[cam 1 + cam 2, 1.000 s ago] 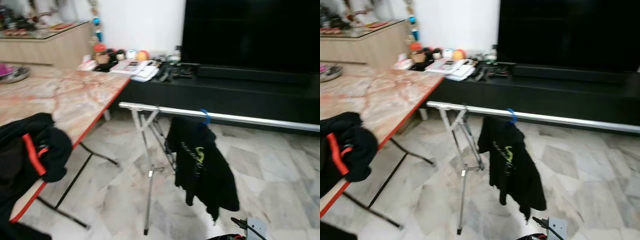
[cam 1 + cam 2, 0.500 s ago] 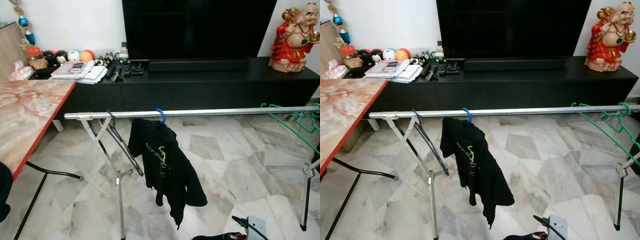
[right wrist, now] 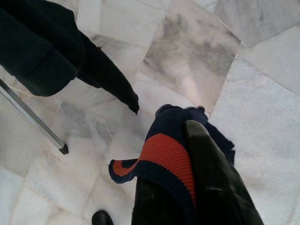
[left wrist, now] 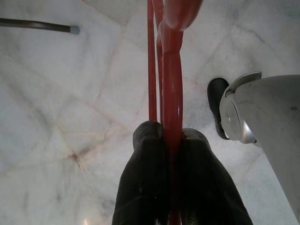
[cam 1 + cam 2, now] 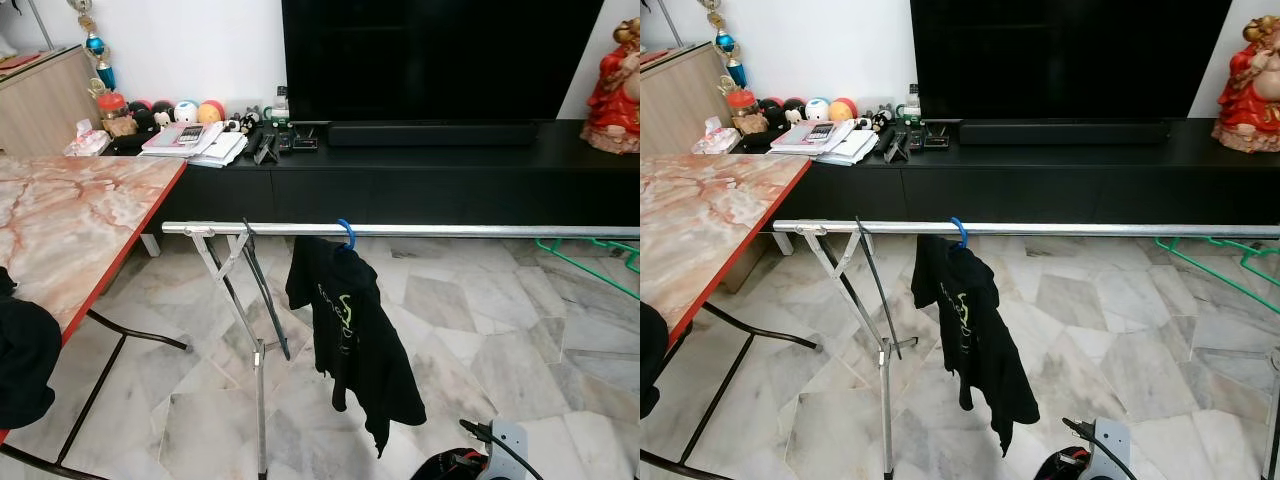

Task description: Hang hanger

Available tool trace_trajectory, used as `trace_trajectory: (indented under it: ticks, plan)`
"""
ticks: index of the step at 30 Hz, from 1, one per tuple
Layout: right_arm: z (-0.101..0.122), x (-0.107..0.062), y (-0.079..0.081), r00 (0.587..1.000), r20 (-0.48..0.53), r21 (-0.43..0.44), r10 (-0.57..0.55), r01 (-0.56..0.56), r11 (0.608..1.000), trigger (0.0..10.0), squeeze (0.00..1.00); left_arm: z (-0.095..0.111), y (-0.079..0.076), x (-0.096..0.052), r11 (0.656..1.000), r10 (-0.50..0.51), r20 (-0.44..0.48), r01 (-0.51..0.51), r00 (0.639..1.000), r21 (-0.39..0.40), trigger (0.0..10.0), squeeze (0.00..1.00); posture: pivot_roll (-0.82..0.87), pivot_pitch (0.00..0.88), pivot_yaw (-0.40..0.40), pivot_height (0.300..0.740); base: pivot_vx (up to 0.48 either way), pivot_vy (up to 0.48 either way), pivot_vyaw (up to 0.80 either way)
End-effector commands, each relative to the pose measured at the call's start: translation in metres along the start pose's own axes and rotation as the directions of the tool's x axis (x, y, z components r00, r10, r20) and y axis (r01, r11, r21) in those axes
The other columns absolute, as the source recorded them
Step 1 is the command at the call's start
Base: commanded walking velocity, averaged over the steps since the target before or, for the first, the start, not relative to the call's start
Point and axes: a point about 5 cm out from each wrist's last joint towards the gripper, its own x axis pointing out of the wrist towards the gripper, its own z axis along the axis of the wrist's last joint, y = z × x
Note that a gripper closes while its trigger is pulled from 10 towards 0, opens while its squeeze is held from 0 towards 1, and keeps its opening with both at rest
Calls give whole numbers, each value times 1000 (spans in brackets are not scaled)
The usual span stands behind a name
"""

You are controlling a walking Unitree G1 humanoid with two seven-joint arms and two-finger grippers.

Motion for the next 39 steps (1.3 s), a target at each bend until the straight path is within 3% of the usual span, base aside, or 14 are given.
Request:
trace_trajectory:
  ticks: [1,20,21,23,30,31,34,39]
  plan:
    - [3,0,-1,1000,16,12,-3,3,1000,10000,0,-3,1,0,1000,-2,-10,2,1000,10,10000,0,90,0,43,740,0,0,0]
    - [4,0,-1,1000,19,10,-1,1,1000,10000,0,-5,1,-1,1000,-4,-12,4,1000,11,10000,0,84,0,48,740,0,0,0]
    - [33,4,6,995,103,42,-15,11,999,10000,0,23,-10,3,998,-38,41,36,998,42,10000,0,28,0,82,740,-349,0,0]
    - [47,5,9,990,139,60,-22,14,998,10000,0,36,-15,4,997,-53,66,49,996,55,10000,0,26,0,79,740,-349,0,0]
    - [43,5,8,993,113,79,-42,33,996,10000,0,38,-15,4,999,-46,70,45,996,17,10000,0,38,0,63,740,-361,0,0]
    - [42,5,8,993,110,79,-43,34,996,10000,0,37,-16,4,999,-48,68,47,997,16,10000,0,32,0,68,740,-364,0,0]
    - [-26,-10,-14,996,57,90,-66,60,994,10000,0,32,-18,4,998,-61,51,60,997,27,10000,0,14,0,77,740,-368,0,0]
    - [-46,-17,-24,996,29,89,-80,77,993,10000,0,33,-22,4,996,-80,50,78,996,47,10000,0,2,0,80,740,-368,0,0]
